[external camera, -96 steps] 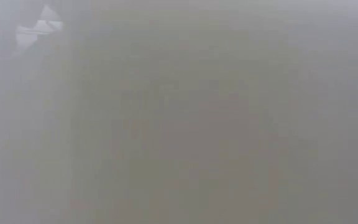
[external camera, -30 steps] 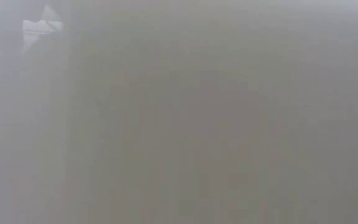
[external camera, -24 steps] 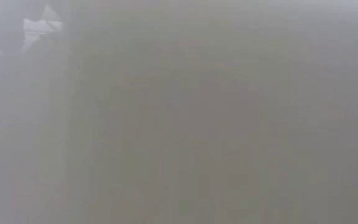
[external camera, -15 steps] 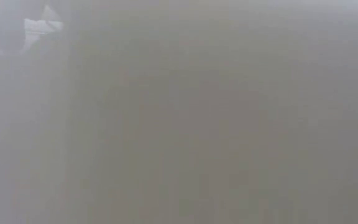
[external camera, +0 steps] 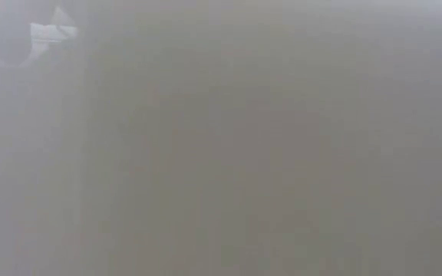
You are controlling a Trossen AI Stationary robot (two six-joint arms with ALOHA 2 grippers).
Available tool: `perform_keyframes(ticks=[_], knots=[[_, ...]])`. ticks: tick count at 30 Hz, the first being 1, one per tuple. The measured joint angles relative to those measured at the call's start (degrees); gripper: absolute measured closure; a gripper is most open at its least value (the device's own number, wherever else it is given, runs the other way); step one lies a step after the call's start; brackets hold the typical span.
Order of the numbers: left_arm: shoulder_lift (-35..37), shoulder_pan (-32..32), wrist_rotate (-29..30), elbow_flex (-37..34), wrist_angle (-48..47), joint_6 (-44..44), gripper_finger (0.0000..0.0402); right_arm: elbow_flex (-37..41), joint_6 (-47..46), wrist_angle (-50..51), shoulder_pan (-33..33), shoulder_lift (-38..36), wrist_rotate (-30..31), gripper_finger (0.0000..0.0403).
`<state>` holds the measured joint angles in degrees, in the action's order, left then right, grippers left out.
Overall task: Pick & Place Toothbrushes
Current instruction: Put the orange toothbrush into the bottom transparent bin
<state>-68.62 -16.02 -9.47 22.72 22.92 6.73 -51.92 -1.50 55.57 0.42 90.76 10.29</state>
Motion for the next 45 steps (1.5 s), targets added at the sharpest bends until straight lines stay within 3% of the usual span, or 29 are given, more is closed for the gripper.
perform_keyframes(ticks=[11,19,26,33,45], knots=[[0.0,0.0,0.0,0.0,0.03,-0.01,0.0286,0.0,6.29,2.17,1.29,0.0,-2.01,0.0284],[0.0,-0.01,0.01,0.0,0.04,0.01,0.0286,0.18,8.12,1.66,1.5,-0.01,-1.12,0.0207],[0.0,0.01,0.0,0.0,0.04,0.01,0.0286,7.16,10.56,-5.72,-0.22,-0.02,-1.19,0.0155],[0.0,0.0,0.01,0.0,0.57,0.01,0.0286,8.44,4.31,-6.6,0.01,-0.25,-1.25,0.0153],[0.0,0.01,0.0,0.0,0.79,0.01,0.0286,8.61,3.26,-8.06,0.05,-0.13,-1.45,0.0153]])
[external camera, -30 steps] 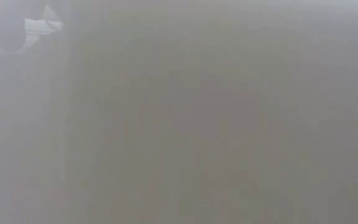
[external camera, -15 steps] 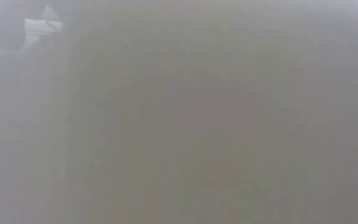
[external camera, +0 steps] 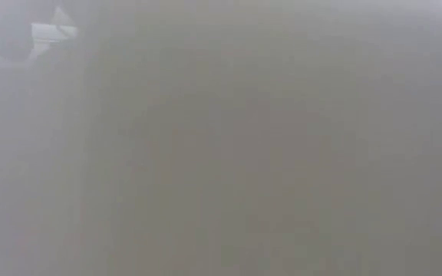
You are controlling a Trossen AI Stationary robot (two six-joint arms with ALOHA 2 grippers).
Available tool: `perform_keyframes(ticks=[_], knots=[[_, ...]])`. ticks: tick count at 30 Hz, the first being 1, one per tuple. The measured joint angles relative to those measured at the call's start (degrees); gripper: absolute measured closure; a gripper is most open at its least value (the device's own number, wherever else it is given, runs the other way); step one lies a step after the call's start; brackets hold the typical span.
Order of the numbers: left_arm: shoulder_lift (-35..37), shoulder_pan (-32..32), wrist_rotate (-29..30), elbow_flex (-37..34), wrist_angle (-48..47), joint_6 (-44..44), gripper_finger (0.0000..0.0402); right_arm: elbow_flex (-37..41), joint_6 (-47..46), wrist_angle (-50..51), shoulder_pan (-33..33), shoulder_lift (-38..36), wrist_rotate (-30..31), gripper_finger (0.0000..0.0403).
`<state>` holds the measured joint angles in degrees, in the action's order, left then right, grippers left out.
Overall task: Pick & Place Toothbrushes
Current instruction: Put the orange toothbrush into the bottom transparent bin
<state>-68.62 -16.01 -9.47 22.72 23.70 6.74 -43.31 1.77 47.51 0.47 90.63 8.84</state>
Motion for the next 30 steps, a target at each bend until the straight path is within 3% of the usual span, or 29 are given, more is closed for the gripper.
perform_keyframes(ticks=[10,16,23,30], knots=[[0.0,-0.01,0.02,0.0,-0.02,0.0,0.0286,0.0,-0.36,-0.71,-0.28,0.05,-1.51,0.0171],[0.0,-0.02,0.02,0.0,-0.02,0.0,0.0286,0.0,-2.15,-0.81,0.1,0.07,-3.3,0.0248],[0.0,0.0,0.0,0.0,-0.02,0.0,0.0286,-0.02,-7.11,-0.68,0.37,0.11,-5.43,0.038],[0.0,-0.02,0.0,0.0,-0.02,0.0,0.0286,-0.13,-9.54,-0.39,2.32,0.12,-4.7,0.038]])
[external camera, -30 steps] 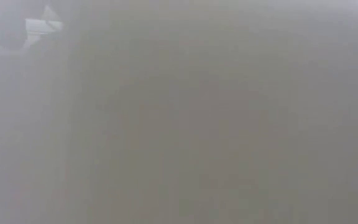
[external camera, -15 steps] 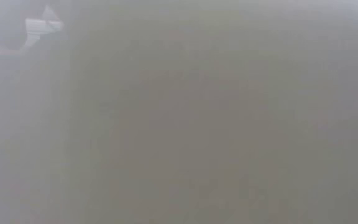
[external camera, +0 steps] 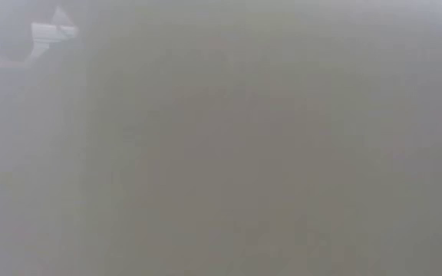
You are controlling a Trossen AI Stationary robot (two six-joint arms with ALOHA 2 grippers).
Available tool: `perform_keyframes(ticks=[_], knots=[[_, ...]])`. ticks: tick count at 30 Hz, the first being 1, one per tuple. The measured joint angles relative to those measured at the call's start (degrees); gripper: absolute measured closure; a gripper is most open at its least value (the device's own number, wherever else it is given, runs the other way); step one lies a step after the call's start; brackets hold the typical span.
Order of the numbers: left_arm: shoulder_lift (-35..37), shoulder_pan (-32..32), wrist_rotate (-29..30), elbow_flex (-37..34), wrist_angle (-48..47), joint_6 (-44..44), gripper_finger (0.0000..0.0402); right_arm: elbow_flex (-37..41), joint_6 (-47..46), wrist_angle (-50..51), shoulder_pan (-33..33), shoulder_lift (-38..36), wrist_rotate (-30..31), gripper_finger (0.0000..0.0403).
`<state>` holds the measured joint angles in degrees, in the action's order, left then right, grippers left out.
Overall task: Pick & Place Toothbrushes
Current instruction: Put the orange toothbrush into the bottom transparent bin
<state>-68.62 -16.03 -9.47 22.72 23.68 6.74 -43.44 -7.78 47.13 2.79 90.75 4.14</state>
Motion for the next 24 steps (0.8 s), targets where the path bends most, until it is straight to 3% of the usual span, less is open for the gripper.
perform_keyframes(ticks=[9,24], knots=[[0.0,0.0,0.01,0.0,0.1,0.0,0.0286,-7.04,-0.02,4.05,3.83,0.25,1.62,0.0398],[0.0,0.02,0.0,0.02,0.31,0.0,0.0286,-32.11,-3.29,23.44,14.85,0.05,5.5,0.0402]])
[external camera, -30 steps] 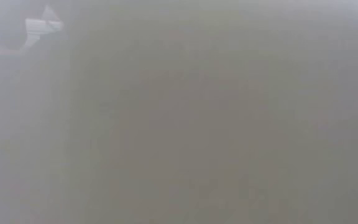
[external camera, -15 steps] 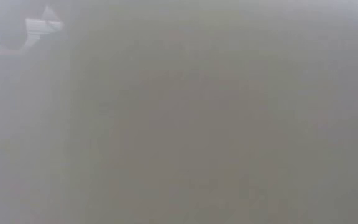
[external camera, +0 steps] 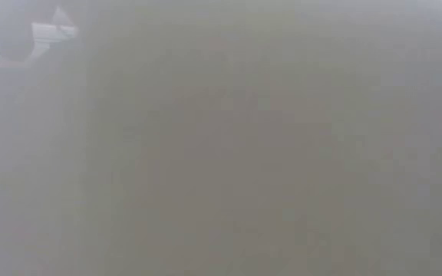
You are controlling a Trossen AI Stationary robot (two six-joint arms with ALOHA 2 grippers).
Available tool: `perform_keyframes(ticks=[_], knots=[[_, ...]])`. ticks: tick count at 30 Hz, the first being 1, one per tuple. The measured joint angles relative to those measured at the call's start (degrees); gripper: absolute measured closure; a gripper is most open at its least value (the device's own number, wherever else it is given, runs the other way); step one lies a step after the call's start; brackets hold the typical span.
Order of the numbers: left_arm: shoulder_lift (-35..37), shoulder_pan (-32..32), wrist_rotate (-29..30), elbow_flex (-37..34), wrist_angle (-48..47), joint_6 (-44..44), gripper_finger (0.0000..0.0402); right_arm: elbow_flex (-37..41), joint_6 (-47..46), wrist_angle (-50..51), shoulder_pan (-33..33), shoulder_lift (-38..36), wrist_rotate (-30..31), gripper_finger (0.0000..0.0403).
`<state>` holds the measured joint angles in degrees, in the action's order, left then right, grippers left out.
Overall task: Pick & Place Toothbrushes
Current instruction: Put the orange toothbrush into the bottom transparent bin
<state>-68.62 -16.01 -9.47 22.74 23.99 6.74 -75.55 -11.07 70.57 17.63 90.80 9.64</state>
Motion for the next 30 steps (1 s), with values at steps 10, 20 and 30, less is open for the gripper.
perform_keyframes(ticks=[10,20,30], knots=[[0.0,-0.02,0.02,-0.02,0.22,0.21,0.0286,-8.82,-13.44,4.43,16.29,-0.04,0.74,0.0402],[0.0,-0.11,0.02,0.0,1.1,-0.32,0.0286,-7.97,-32.21,-4.48,37.13,0.39,2.23,0.0402],[0.0,-0.13,0.02,0.0,1.53,-0.31,0.0286,-3.43,-51.1,-1.44,38.9,3.75,-3.34,0.0403]])
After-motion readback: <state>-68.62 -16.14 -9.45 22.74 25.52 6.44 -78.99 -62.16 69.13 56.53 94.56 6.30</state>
